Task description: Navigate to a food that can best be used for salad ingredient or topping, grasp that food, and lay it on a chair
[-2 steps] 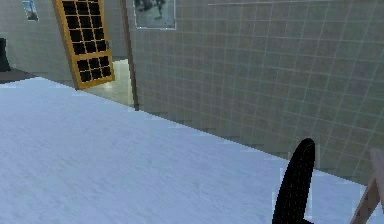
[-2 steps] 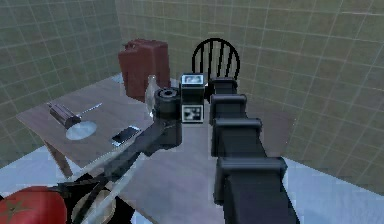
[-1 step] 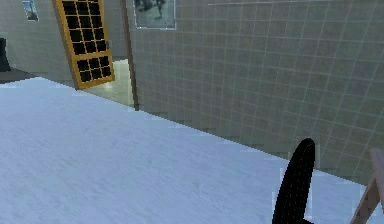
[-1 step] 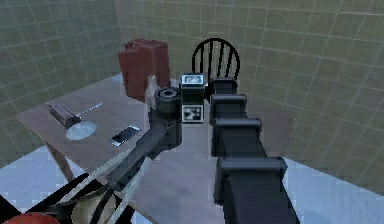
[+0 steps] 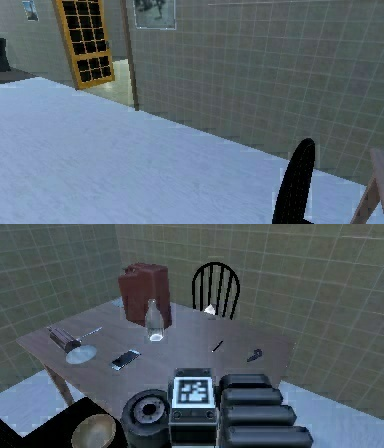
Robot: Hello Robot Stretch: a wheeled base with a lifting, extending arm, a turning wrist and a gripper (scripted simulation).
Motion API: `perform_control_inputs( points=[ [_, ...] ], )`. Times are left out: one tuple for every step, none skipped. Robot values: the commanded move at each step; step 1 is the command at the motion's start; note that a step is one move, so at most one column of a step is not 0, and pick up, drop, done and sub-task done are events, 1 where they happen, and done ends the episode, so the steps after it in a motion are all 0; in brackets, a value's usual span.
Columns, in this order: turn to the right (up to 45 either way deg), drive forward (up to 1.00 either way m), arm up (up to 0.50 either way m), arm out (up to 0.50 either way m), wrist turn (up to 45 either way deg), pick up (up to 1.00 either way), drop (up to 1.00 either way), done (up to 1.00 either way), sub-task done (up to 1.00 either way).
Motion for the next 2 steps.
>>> perform_control_inputs(
  points=[
    [-45.0, 0.0, 0.0, 0.0, 0.0, 0.0, 0.0, 0.0, 0.0],
    [-45.0, 0.0, 0.0, 0.0, 0.0, 0.0, 0.0, 0.0, 0.0]
  ],
)
